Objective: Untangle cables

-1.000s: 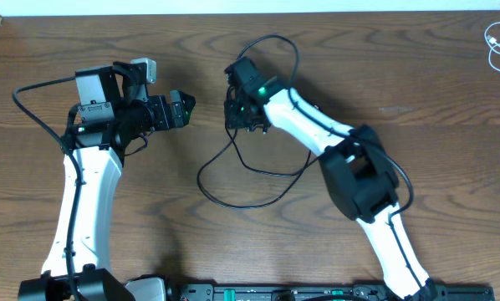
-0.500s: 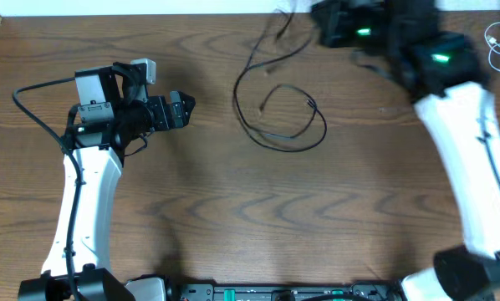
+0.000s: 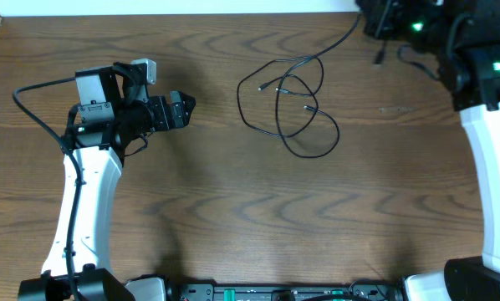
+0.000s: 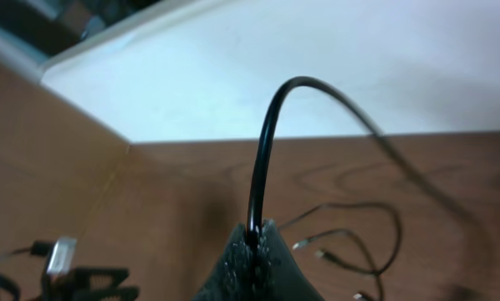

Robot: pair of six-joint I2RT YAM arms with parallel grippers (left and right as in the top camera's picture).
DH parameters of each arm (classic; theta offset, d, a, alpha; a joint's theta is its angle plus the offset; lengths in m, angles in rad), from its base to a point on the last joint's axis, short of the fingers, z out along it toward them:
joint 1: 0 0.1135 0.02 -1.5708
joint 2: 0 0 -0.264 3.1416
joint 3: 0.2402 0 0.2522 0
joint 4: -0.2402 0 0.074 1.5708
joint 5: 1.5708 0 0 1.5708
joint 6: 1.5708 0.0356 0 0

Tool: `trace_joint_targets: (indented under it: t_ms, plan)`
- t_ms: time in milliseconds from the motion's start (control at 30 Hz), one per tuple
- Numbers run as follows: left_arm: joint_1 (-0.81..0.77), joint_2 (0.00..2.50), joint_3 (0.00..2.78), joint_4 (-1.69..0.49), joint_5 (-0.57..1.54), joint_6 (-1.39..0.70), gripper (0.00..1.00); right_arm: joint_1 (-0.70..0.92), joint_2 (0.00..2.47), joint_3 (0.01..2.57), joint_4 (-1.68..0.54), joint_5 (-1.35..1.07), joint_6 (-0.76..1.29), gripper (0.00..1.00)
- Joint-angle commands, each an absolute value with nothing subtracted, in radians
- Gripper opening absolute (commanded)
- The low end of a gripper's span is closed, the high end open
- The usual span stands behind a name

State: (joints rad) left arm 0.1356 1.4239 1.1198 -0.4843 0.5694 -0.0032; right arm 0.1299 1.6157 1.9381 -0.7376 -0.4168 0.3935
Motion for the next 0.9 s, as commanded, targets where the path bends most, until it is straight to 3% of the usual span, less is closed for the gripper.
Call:
trace_joint_targets:
  t_ms: [0,367,467,567,867]
  plan:
    - [0.140,1.420,1.128,-0.487,0.567,0.002,1.00,0.043,1.547,1.968,-0.722,-0.410,0.377,0.01]
    - [0.125,1.420,1.128,-0.506,0.590,0.004,0.99,-0.256,1.441,2.086,-0.814,-0.301,0.376,0.01]
    - [0.083,1.420,1.128,-0.511,0.593,0.008,0.89,-0.300,1.426,2.088,-0.834,-0.306,0.376,0.01]
    - [-0.041,1.439,1.128,-0.471,0.568,0.004,0.82,-0.299,1.440,2.087,-0.879,-0.307,0.365,0.01]
    - [-0.416,1.678,1.211,-0.283,0.329,-0.084,0.78,-0.300,1.494,2.087,-0.919,-0.387,0.365,0.01]
